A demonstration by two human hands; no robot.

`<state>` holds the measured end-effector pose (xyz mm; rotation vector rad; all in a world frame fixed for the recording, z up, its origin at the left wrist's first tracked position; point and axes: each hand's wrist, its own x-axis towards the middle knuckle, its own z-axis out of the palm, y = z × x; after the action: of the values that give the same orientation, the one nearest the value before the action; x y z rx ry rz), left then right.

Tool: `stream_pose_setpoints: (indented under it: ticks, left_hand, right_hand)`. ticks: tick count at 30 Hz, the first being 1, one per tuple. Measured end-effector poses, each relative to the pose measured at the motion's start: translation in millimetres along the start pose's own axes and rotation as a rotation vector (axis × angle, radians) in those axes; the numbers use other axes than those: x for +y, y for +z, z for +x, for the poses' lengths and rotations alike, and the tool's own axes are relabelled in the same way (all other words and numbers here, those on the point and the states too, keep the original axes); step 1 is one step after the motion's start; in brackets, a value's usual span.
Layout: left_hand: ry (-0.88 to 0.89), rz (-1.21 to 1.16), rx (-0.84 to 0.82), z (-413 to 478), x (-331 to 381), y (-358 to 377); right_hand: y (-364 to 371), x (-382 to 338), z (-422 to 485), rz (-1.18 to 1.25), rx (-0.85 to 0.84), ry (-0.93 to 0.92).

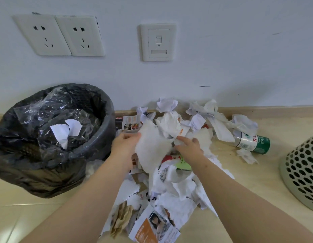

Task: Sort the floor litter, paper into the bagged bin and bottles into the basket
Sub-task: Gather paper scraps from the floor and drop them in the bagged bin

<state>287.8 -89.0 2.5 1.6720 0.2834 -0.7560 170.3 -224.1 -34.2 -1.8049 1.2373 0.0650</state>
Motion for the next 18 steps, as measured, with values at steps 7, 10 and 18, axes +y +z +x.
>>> stream_pose_setpoints:
  ticks: [7,10,18]
  left_hand:
    - [0.119,-0.028,0.089,-2,5,3]
    - [0.169,0.013,0.109,-7,3,7]
    - [0.272,0.188,-0.078,-38,8,31]
  right_hand:
    - [2,19,-3,-0.116,0.061,-0.082]
    - [-10,25,-9,0.133,0.192,-0.055]
    - [-39,-13,-38,0.925,0.130,-0.076]
